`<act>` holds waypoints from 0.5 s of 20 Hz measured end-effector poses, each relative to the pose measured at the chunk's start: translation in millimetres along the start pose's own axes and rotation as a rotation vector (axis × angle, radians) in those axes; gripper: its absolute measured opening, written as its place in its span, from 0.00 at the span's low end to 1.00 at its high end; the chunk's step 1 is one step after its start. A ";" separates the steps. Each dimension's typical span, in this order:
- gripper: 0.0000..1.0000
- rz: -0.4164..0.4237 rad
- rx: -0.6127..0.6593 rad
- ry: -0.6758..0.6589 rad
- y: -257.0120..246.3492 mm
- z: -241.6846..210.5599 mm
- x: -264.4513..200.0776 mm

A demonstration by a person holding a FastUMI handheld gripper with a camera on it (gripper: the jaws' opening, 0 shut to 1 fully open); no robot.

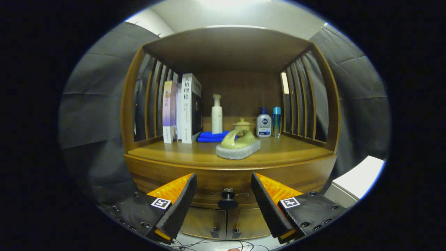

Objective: Pull open the drawer, take out the items inside it, and place them on the countertop above the cabinet.

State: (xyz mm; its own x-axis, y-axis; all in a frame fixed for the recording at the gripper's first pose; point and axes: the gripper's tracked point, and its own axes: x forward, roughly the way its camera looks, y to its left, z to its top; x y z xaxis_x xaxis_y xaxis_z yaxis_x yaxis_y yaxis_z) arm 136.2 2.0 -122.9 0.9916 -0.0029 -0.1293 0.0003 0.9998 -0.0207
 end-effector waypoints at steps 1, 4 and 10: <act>0.98 0.003 -0.002 -0.019 -1.4 11.4 -10.4; 0.98 0.012 -0.018 -0.057 -5.9 38.1 -42.8; 0.98 0.027 -0.002 -0.098 -14.4 69.1 -94.2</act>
State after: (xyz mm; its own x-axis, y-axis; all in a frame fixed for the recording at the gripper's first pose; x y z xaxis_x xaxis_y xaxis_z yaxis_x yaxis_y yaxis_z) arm 51.8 -10.7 -42.0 0.9992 0.0263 -0.0317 -0.0269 0.9994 -0.0202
